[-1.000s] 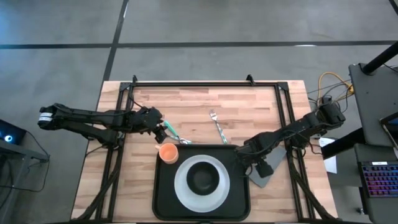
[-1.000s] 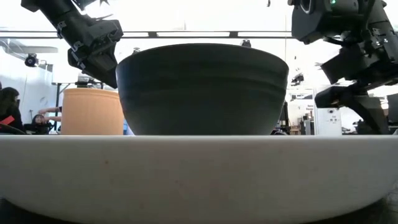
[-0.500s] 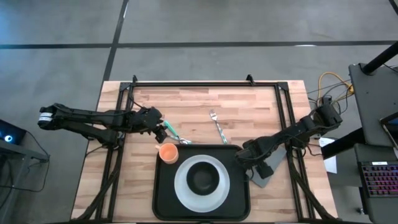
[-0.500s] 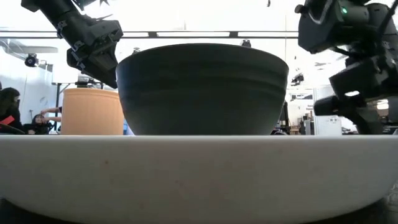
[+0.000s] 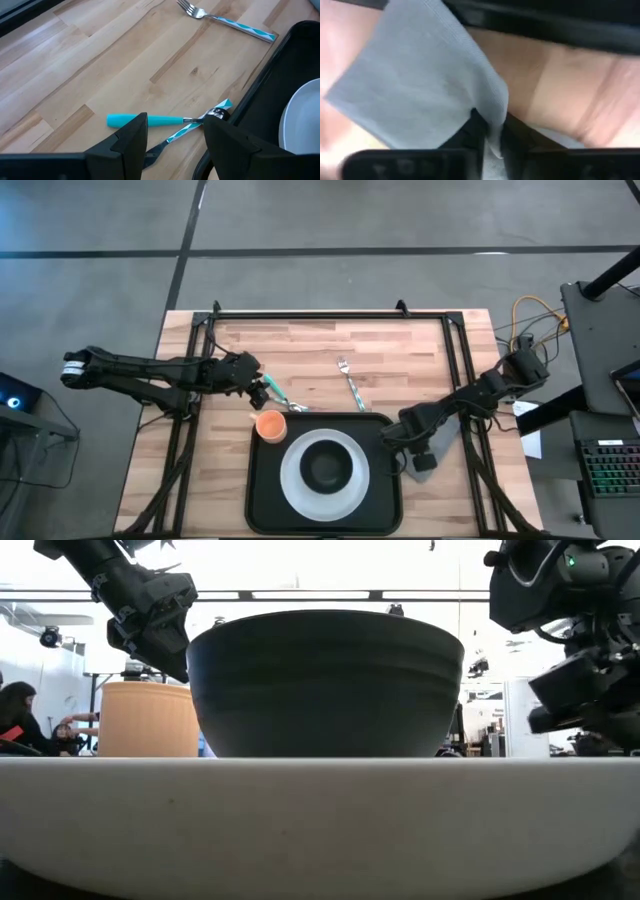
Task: Set up tray
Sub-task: Put the gray napkin to the right of the white plate on the black tray
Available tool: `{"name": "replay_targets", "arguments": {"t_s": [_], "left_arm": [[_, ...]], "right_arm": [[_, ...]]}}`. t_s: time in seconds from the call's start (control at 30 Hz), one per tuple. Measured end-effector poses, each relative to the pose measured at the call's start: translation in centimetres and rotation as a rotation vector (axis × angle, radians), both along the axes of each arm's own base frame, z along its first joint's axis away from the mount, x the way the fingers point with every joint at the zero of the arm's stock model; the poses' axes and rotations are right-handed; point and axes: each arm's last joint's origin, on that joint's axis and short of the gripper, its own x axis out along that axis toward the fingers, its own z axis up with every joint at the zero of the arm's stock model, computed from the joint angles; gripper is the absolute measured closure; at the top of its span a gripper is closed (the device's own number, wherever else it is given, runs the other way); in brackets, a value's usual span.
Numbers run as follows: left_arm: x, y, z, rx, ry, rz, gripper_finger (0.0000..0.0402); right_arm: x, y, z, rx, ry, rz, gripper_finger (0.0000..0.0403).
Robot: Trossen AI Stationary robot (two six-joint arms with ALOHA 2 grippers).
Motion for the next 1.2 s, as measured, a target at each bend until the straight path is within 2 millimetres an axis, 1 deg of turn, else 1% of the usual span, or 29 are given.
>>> {"name": "replay_targets", "arguments": {"t_s": [0.03,0.1,0.3,0.4,0.5,0.57,0.67,0.73,0.87,0.93,1.1,1.2], "left_arm": [[0.0,0.0,0.0,0.0,0.0,0.0,0.0228],[0.0,0.0,0.0,0.0,0.0,0.0,0.0228],[0.0,0.0,0.0,0.0,0.001,0.0,0.0228],[0.0,0.0,-0.1,0.0,0.002,0.0,0.0228],[0.0,0.0,-0.1,0.0,0.003,-0.001,0.0228],[0.0,0.0,-0.1,0.0,0.002,-0.001,0.0228],[-0.1,0.0,-0.2,-0.001,0.007,-0.001,0.0228],[-0.1,0.0,-0.2,-0.001,0.007,-0.001,0.0228],[-0.1,0.0,-0.3,-0.001,0.009,-0.001,0.0228],[-0.1,0.0,-0.3,0.001,0.011,-0.005,0.0228],[-0.1,0.0,-0.3,0.019,0.026,-0.036,0.0228],[-0.1,-0.1,-0.3,0.004,0.03,-0.062,0.0228]], "right_arm": [[0.0,0.1,0.2,0.013,0.006,-0.019,0.0381],[0.1,0.3,1.0,0.031,-0.014,-0.045,0.0387],[0.9,1.3,4.9,0.053,-0.139,-0.01,0.0389],[1.6,2.1,6.8,0.04,-0.212,0.077,0.039],[3.1,2.9,7.5,0.027,-0.27,0.212,0.039],[4.3,3.3,7.3,0.018,-0.277,0.311,0.039],[6.1,4.1,6.2,0.005,-0.271,0.461,0.039],[6.9,4.5,5.5,0.007,-0.271,0.511,0.039],[7.7,5.0,5.0,0.037,-0.292,0.501,0.039],[8.1,5.5,4.4,0.063,-0.285,0.509,0.039],[9.7,8.1,2.4,0.144,-0.249,0.548,0.039],[10.3,9.8,1.1,0.138,-0.206,0.563,0.039]]}}
